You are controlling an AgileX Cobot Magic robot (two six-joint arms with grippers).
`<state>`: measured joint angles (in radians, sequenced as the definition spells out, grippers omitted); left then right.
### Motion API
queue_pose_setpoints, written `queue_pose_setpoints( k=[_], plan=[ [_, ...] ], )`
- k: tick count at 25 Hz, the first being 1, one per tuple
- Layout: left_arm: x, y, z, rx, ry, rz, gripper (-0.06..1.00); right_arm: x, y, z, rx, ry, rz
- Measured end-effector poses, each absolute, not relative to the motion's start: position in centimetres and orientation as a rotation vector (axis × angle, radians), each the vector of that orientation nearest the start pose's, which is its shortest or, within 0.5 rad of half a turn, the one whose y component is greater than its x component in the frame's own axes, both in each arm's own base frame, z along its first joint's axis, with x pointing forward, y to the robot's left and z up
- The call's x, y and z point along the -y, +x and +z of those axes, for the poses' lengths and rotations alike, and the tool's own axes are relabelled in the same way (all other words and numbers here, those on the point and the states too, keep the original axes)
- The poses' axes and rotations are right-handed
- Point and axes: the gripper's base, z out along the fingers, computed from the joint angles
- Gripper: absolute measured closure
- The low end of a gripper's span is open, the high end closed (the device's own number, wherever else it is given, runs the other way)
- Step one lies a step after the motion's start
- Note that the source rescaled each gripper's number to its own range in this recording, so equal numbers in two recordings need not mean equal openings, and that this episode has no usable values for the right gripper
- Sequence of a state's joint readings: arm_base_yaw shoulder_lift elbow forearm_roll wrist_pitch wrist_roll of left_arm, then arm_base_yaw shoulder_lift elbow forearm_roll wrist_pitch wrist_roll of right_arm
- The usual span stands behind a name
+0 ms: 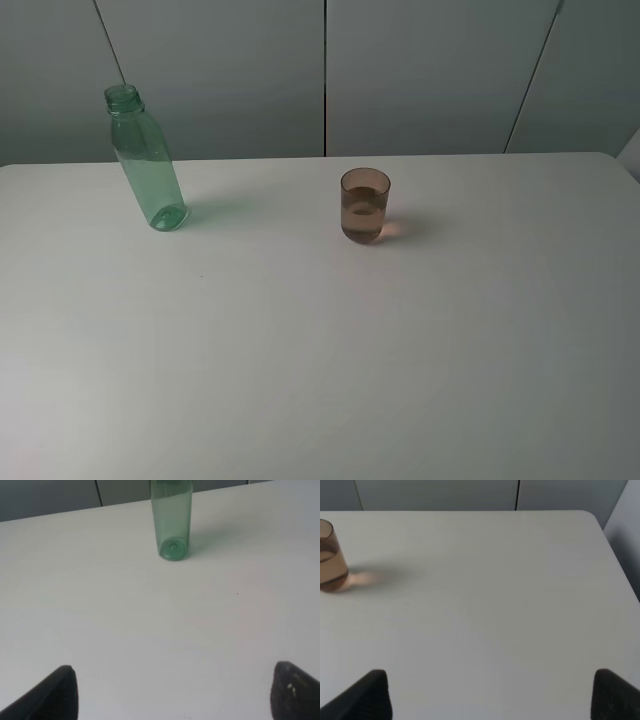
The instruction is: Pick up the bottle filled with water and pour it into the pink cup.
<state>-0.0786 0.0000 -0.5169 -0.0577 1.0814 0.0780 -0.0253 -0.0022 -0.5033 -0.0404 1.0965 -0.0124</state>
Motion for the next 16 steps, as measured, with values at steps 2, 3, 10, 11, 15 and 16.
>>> queue_pose_setpoints(
  k=[2, 3, 10, 11, 15, 16],
  plan=[
    [0.39, -0.81, 28.04, -2.041, 0.164, -0.068, 0.01, 0.31, -0.73, 27.54, -2.075, 0.016, -0.072],
    [0.39, -0.81, 28.04, -2.041, 0.164, -0.068, 0.01, 0.31, -0.73, 27.54, -2.075, 0.016, -0.072],
    [0.39, -0.81, 28.04, -2.041, 0.164, -0.068, 0.01, 0.31, -0.73, 27.54, -2.075, 0.016, -0.072],
    [0.39, -0.81, 28.04, -2.041, 0.164, -0.068, 0.01, 0.31, -0.73, 27.54, -2.075, 0.016, -0.072],
    [0.37, -0.81, 28.04, -2.041, 0.157, -0.069, 0.01, 0.31, -0.73, 27.54, -2.075, 0.016, -0.072],
    [0.37, -0.81, 28.04, -2.042, 0.156, -0.07, 0.01, 0.31, -0.73, 27.54, -2.075, 0.016, -0.072]
  ],
)
